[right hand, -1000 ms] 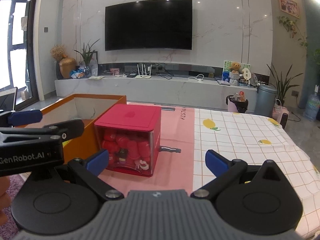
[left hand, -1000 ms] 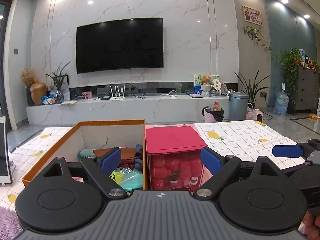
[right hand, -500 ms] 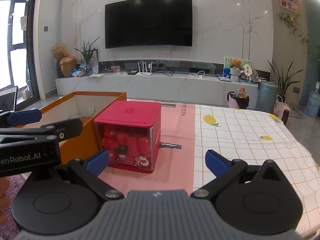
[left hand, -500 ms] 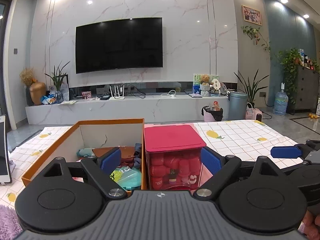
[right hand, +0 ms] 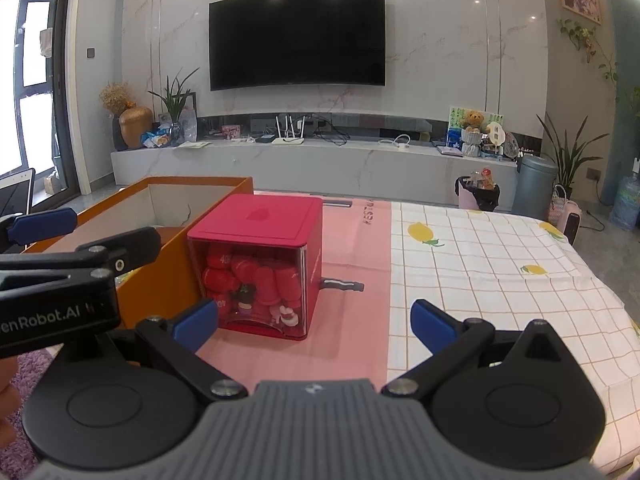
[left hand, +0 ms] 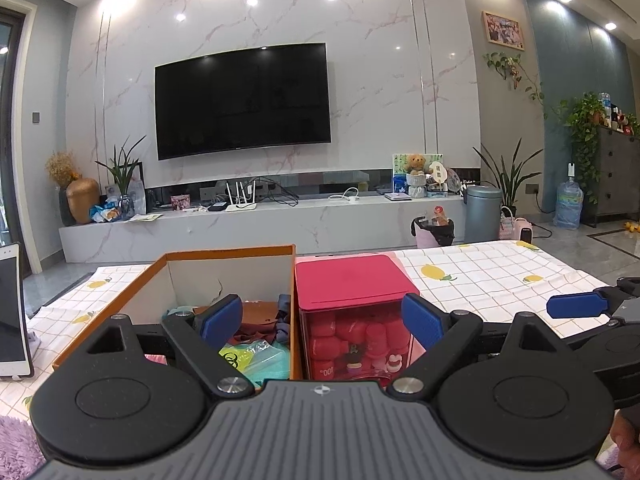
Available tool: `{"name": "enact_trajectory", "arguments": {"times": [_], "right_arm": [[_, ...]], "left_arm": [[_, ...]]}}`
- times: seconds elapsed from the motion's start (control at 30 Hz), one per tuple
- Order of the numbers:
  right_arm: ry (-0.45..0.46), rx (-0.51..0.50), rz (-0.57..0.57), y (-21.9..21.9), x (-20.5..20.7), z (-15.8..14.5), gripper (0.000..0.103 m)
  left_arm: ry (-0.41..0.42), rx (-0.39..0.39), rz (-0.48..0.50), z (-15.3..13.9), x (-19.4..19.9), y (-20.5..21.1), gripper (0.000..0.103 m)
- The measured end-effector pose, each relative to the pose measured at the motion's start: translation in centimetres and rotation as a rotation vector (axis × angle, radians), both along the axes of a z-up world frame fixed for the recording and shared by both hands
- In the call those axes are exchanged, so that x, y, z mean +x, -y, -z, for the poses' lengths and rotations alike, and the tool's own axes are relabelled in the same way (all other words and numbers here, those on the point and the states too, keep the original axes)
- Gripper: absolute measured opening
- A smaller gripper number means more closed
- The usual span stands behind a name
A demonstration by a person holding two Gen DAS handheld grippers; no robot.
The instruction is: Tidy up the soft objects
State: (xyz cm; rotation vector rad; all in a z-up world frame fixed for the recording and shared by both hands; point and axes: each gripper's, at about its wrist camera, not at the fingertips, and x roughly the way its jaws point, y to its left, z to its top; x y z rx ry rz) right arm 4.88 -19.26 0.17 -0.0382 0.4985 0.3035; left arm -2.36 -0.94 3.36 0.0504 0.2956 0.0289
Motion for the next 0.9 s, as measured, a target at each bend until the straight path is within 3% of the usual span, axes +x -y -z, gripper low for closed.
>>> {"name": "enact_trajectory", "arguments": {"times": [0.9], "right_arm": [[-0.027, 0.000, -0.001, 0.11, 0.18, 0.23, 0.100]], "left_arm": [[-0.045, -0.031, 0.004, 0.07, 0.47, -0.33, 0.103]]}}
